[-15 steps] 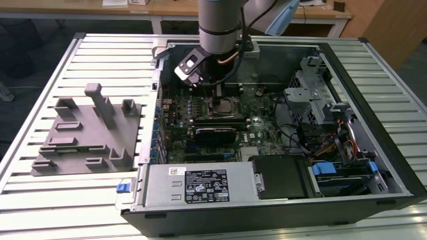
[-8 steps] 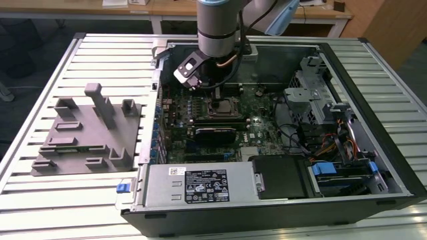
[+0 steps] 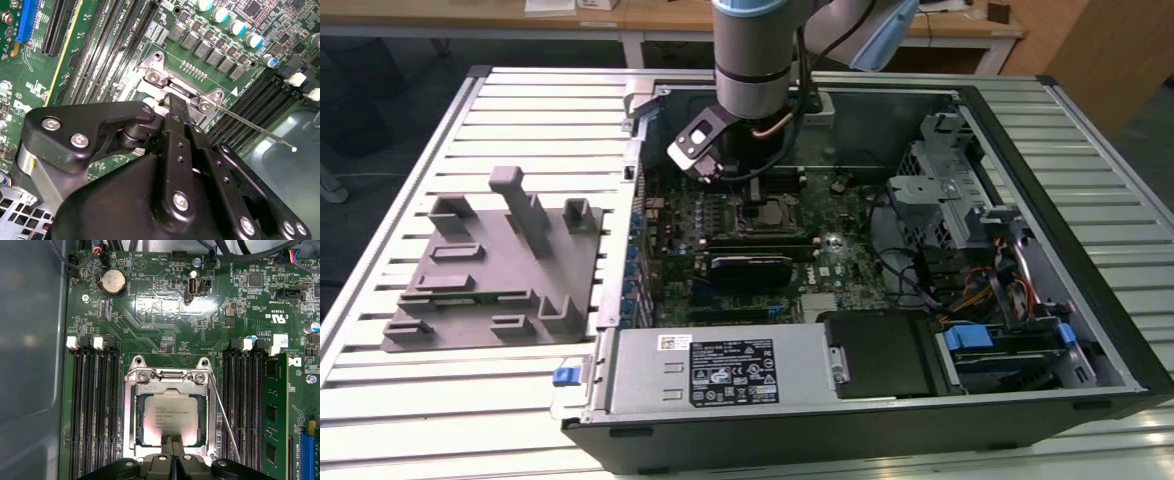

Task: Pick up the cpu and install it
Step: 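Close the cpu cover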

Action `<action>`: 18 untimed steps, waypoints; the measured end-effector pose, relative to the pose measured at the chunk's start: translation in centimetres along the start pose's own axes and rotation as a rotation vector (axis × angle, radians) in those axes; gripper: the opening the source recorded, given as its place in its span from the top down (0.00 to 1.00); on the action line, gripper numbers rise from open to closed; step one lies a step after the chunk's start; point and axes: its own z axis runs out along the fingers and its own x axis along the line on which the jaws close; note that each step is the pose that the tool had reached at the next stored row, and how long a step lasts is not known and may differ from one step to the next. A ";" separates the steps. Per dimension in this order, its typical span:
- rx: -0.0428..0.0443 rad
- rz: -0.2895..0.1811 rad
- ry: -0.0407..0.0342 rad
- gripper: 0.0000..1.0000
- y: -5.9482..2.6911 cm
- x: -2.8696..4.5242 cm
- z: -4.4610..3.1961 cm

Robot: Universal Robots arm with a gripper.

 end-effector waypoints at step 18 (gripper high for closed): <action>0.0010 0.000 0.0015 0.89 0.77 -0.11 -1.03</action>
